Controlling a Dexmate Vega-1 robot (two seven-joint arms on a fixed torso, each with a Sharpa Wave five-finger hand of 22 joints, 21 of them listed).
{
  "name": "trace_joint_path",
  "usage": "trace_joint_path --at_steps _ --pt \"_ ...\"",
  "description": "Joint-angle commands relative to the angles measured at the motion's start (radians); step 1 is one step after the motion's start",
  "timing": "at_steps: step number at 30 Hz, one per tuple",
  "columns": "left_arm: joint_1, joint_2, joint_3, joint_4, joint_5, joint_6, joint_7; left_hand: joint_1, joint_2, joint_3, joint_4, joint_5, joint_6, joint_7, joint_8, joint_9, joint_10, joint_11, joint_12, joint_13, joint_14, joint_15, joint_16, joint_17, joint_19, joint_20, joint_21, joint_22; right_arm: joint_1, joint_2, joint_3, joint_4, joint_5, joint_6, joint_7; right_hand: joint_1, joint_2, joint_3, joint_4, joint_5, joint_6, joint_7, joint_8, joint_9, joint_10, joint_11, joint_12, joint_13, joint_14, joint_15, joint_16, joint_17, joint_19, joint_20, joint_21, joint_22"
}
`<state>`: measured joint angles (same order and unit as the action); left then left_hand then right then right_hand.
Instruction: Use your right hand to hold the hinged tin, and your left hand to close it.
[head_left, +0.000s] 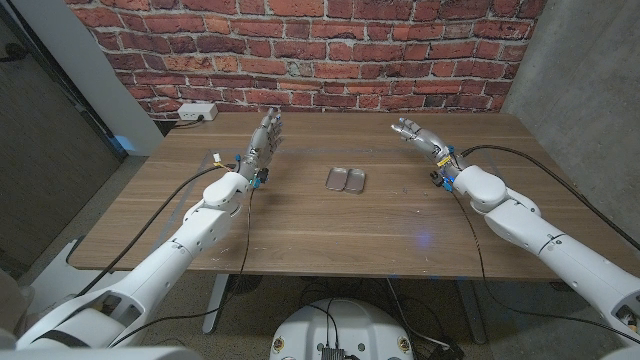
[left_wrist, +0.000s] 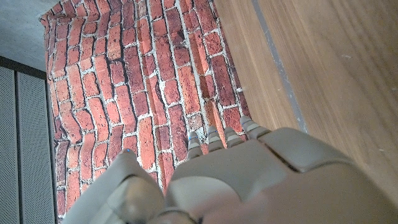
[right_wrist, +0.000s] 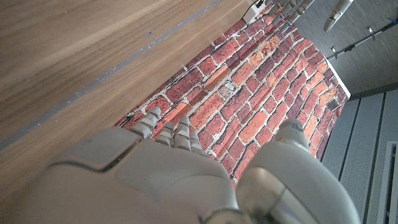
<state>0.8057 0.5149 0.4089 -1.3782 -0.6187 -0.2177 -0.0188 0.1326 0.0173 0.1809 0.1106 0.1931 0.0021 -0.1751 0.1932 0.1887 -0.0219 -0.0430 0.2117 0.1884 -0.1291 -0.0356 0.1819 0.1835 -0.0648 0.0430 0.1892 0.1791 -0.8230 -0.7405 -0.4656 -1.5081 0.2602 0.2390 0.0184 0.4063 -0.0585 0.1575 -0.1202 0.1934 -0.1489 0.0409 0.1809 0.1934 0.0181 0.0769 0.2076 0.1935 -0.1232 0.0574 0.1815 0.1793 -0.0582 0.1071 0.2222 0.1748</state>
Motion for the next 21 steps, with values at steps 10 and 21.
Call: trace_joint_path --at_steps 10,21 --pt "0.001 -0.001 0.001 0.009 -0.020 0.026 -0.006 -0.001 -0.003 -0.006 -0.002 0.008 0.010 0.000 0.008 0.001 0.010 -0.006 0.003 0.005 0.000 -0.015 0.006 0.003 -0.005 0.001 0.011 0.002 0.016 -0.051 -0.045 -0.117 -0.164 -0.111 -0.026 0.026 0.017 0.009 -0.008 -0.002 -0.036 -0.027 0.003 0.003 -0.022 0.011 0.001 0.003 -0.021 0.011 -0.001 0.003 -0.014 -0.002 -0.011 0.003" --pt "0.000 -0.013 0.003 0.033 -0.022 0.006 -0.016 0.000 -0.003 -0.007 -0.003 0.009 0.014 0.002 0.009 0.001 0.010 -0.003 0.003 0.005 0.001 -0.015 0.006 0.002 -0.005 0.000 0.011 0.001 0.037 -0.072 -0.066 -0.159 -0.251 -0.149 -0.028 0.038 0.024 0.013 -0.012 -0.002 -0.052 -0.038 0.003 0.003 -0.032 0.013 0.000 0.004 -0.022 0.020 0.001 0.003 -0.015 -0.002 -0.015 0.003"
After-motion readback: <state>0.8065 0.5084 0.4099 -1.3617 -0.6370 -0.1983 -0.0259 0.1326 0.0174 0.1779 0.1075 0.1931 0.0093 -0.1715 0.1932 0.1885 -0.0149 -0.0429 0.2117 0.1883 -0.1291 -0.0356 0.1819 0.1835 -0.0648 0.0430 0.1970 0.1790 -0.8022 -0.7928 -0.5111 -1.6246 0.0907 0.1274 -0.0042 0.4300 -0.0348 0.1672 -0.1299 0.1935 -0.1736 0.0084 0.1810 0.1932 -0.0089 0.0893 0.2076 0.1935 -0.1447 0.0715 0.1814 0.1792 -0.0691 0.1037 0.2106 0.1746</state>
